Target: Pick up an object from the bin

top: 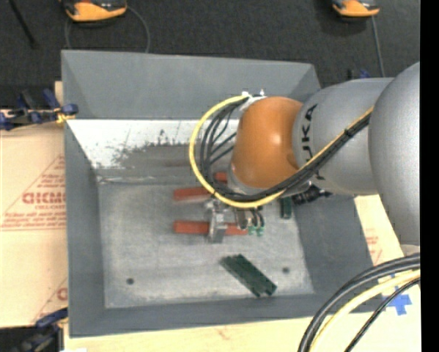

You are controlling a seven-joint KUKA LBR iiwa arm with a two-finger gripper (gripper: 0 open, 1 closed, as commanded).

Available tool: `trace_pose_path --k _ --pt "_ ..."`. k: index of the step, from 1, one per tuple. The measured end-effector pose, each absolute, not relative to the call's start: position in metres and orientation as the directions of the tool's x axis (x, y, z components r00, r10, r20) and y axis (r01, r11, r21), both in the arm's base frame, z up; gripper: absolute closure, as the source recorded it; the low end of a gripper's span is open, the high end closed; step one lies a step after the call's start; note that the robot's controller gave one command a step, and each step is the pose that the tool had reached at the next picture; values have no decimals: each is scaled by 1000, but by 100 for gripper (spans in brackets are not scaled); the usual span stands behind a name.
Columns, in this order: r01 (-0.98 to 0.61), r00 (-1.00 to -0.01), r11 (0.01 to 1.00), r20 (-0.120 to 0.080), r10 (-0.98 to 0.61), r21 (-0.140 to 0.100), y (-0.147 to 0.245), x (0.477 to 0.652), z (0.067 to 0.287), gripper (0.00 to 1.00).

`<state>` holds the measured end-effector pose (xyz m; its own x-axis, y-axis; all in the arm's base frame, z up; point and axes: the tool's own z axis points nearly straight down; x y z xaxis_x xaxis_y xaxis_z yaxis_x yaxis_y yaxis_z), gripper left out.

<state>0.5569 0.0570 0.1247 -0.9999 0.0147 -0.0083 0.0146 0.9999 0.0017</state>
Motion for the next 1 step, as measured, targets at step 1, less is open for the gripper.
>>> trace_pose_path --k 1 --pt "13 -1000 1000 -10 14 2 57 559 193 100"
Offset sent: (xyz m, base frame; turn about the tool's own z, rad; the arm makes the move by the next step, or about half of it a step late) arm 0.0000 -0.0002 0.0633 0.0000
